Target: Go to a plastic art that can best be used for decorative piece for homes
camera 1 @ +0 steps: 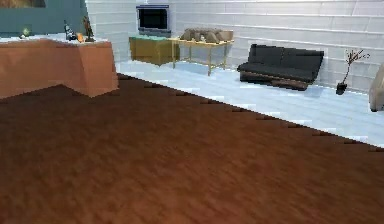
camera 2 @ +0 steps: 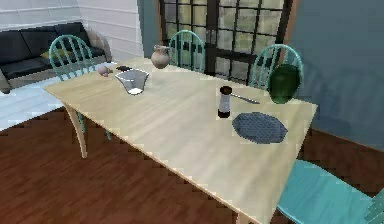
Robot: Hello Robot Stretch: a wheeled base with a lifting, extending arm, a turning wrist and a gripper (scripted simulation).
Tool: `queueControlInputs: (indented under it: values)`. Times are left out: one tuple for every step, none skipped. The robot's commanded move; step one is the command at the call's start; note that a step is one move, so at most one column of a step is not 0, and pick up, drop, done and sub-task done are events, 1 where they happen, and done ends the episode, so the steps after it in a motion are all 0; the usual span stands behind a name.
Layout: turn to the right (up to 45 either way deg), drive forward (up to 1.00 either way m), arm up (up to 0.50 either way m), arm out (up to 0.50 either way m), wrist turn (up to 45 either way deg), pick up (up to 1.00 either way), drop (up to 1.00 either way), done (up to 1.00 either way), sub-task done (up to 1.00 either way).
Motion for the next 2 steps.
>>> queueControlInputs:
  values:
    - [-18.0,0.0,0.0,0.0,0.0,0.0,0.0,0.0,0.0]
    - [0.0,0.15,0.0,0.0,0.0,0.0,0.0,0.0,0.0]
